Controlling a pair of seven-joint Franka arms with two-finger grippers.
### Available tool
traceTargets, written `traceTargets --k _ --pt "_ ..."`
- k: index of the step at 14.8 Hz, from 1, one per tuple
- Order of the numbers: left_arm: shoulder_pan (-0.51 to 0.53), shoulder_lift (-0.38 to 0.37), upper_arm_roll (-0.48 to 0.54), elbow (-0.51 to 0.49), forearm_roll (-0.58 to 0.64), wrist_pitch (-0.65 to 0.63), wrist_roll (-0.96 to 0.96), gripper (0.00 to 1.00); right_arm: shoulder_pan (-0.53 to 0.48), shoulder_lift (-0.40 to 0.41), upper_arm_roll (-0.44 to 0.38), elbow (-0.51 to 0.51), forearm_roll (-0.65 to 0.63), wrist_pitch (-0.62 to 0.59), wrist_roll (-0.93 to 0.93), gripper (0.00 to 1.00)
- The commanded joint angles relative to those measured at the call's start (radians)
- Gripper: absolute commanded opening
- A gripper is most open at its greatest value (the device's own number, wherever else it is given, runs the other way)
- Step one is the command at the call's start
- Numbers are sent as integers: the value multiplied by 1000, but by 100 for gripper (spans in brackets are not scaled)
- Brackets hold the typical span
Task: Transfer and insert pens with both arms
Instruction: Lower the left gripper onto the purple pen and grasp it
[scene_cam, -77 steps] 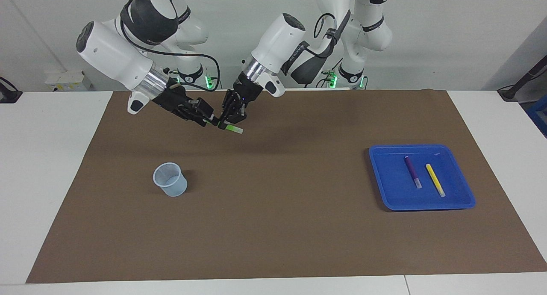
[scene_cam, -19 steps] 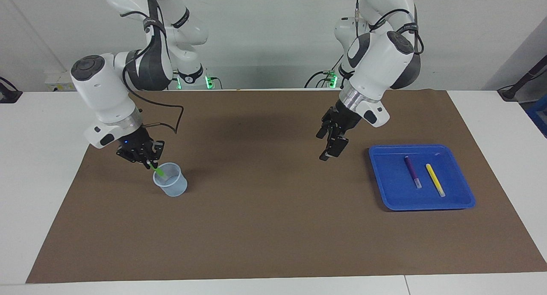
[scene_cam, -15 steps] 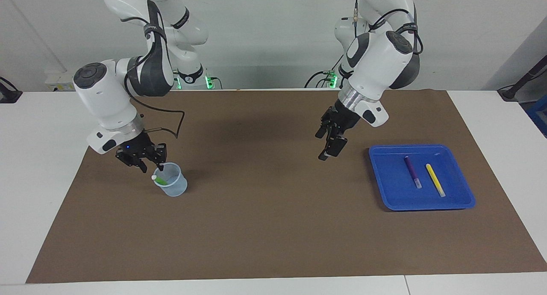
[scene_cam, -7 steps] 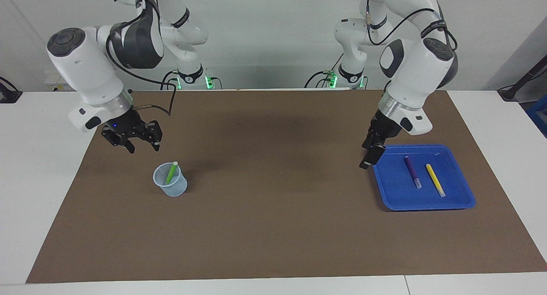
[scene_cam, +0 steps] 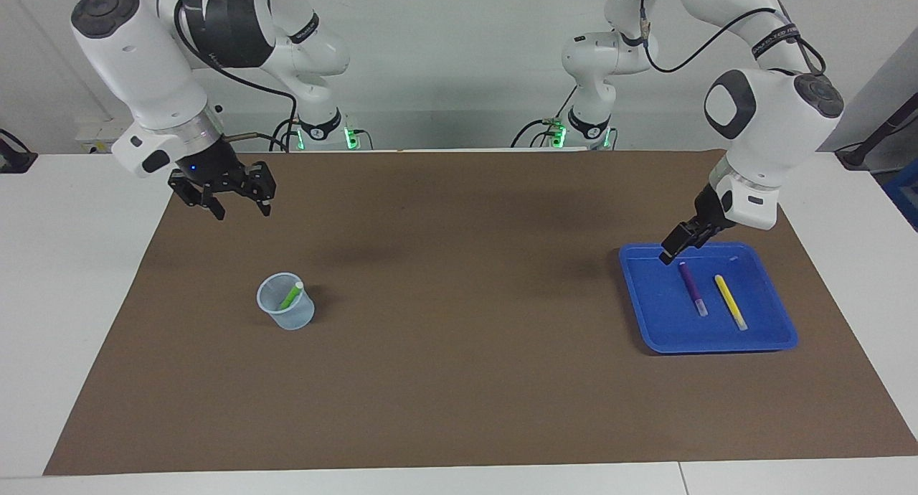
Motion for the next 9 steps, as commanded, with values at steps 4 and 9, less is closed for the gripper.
traceTargets --k 4,9 --pt "37 -22 -9 -109 74 93 244 100 -5 -11 6 -16 -17 -15 11 81" --pt "97 -2 -9 -214 74 225 402 100 -3 -19 6 -36 -17 -12 9 81"
